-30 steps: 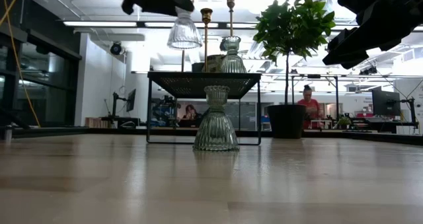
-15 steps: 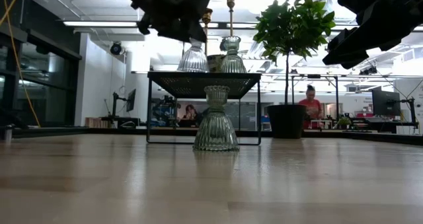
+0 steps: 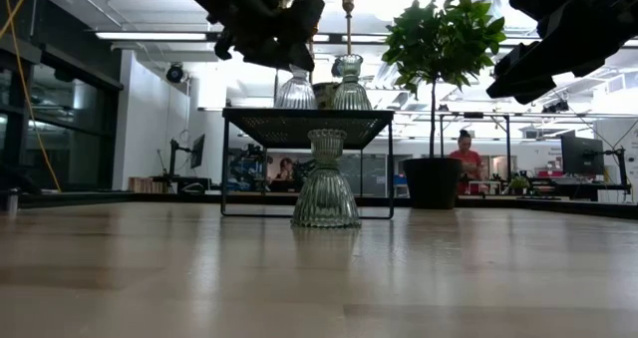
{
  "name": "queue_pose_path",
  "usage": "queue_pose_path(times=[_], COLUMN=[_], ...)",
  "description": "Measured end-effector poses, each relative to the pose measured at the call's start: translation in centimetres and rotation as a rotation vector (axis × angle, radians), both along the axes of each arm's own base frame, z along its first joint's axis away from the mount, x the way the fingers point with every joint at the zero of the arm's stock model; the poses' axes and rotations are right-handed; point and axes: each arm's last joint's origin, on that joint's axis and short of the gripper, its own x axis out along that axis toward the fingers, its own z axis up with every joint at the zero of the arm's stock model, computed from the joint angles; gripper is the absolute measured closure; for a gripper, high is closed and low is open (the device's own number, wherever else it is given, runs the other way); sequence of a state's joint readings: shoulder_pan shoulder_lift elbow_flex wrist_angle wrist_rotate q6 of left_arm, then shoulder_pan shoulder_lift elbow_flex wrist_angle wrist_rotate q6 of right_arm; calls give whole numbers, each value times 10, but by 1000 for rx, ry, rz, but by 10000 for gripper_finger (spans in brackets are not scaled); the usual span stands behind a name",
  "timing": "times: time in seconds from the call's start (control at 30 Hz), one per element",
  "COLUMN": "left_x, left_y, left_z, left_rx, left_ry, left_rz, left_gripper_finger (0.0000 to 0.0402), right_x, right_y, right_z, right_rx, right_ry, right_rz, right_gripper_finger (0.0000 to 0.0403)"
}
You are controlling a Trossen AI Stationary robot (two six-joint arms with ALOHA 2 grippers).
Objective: Pick & Place candle stick holders
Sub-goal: Put the transparent candle holder on the shelf
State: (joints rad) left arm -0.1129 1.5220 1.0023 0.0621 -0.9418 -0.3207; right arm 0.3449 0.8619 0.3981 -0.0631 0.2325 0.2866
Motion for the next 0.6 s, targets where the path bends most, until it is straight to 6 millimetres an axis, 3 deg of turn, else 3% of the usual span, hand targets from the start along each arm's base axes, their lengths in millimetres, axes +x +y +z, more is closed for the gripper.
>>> queue_pose_path(times=[0.6], left_x=[1], left_y=[8], left_z=[-1], left_rx=[-25], left_ry=[2], left_rz=[-19], left_gripper_finger=[259], right_x=[0], right_y=[0], right_z=[0], right_rx=[0], right_ry=[0], right_rz=[0], right_gripper_finger=[253])
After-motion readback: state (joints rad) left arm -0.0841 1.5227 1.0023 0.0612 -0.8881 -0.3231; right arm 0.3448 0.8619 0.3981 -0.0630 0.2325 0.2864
